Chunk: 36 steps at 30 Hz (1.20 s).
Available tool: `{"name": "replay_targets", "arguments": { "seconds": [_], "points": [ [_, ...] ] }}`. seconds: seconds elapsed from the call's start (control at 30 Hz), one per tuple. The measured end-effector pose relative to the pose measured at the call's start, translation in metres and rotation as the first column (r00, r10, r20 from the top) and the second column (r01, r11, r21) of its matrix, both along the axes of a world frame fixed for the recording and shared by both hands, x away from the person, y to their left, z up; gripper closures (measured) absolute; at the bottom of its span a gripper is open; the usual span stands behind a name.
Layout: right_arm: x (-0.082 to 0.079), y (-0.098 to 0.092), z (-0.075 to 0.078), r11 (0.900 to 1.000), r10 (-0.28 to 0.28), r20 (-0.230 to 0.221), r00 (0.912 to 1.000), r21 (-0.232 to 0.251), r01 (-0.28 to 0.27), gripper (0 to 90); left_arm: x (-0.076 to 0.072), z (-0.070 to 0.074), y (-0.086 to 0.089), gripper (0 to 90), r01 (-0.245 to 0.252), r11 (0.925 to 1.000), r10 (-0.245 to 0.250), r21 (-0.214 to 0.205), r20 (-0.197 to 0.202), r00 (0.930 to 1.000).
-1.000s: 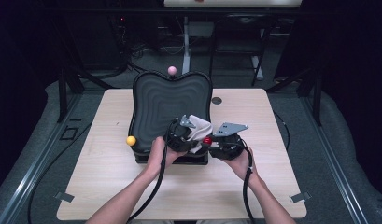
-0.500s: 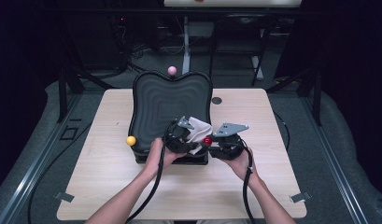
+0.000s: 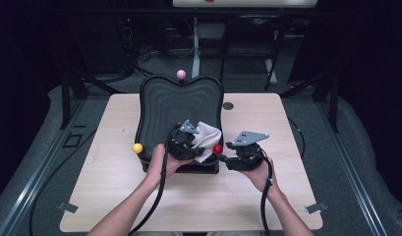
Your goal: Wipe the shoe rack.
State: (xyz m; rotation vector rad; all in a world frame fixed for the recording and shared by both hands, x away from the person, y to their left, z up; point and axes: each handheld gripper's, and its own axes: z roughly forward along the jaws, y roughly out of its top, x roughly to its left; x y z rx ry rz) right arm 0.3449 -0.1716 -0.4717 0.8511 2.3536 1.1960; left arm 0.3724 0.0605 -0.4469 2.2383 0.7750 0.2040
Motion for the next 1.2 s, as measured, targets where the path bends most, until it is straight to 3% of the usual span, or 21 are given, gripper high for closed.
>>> {"name": "replay_targets", "arguments": {
  "seconds": [0.13,0.33,0.4,0.6,0.67,0.8,0.93,1.07,1.1,1.2],
  "points": [
    [-0.009,-0.014,0.001,0.9997,-0.023,-0.009,0.9997,-0.004,0.023,41.3,-0.007,0.02,0.002,82.2,0.009,0.9998,-0.008,-0.02,0.032,0.9995],
    [-0.01,-0.027,-0.01,0.998,-0.058,-0.046,0.9973,-0.03,0.056,34.0,-0.009,0.033,-0.011,82.2,0.045,0.9983,-0.043,-0.036,0.045,0.9981],
    [-0.008,-0.029,-0.012,0.9977,-0.065,-0.054,0.9964,-0.019,0.064,33.8,-0.01,0.031,-0.024,82.2,0.066,0.9973,-0.065,-0.031,0.048,0.9967],
    [-0.006,-0.032,-0.014,0.9968,-0.076,-0.064,0.9951,-0.03,0.074,33.9,-0.007,0.017,-0.04,82.2,0.076,0.9971,-0.076,0.007,0.026,0.9968],
    [-0.005,-0.033,-0.014,0.9967,-0.078,-0.064,0.9949,-0.026,0.076,33.9,-0.006,0.013,-0.038,82.2,0.073,0.9973,-0.072,-0.009,0.021,0.9972],
    [-0.005,-0.032,-0.014,0.9967,-0.077,-0.066,0.9948,-0.03,0.075,33.7,-0.007,0.009,-0.032,82.5,0.069,0.9976,-0.069,0.003,0.008,0.9976],
    [-0.005,-0.029,-0.014,0.9968,-0.072,-0.063,0.9954,-0.04,0.069,33.5,-0.005,0.002,-0.019,82.6,0.021,0.9978,-0.022,0.063,0.012,0.9997],
    [-0.005,-0.028,-0.014,0.9966,-0.07,-0.064,0.9955,-0.049,0.066,33.5,-0.001,0.002,-0.009,82.6,-0.01,0.9991,0.01,0.042,0.004,0.9999],
    [-0.004,-0.027,-0.014,0.9967,-0.071,-0.062,0.9955,-0.045,0.068,33.5,-0.001,0.006,-0.008,82.6,-0.009,0.9998,0.009,0.016,0.008,0.9999],
    [-0.004,-0.027,-0.014,0.9967,-0.068,-0.063,0.9957,-0.047,0.065,33.5,-0.003,0.013,-0.012,82.6,0.003,1.0,-0.002,-0.002,0.019,0.9998]
  ]
}}
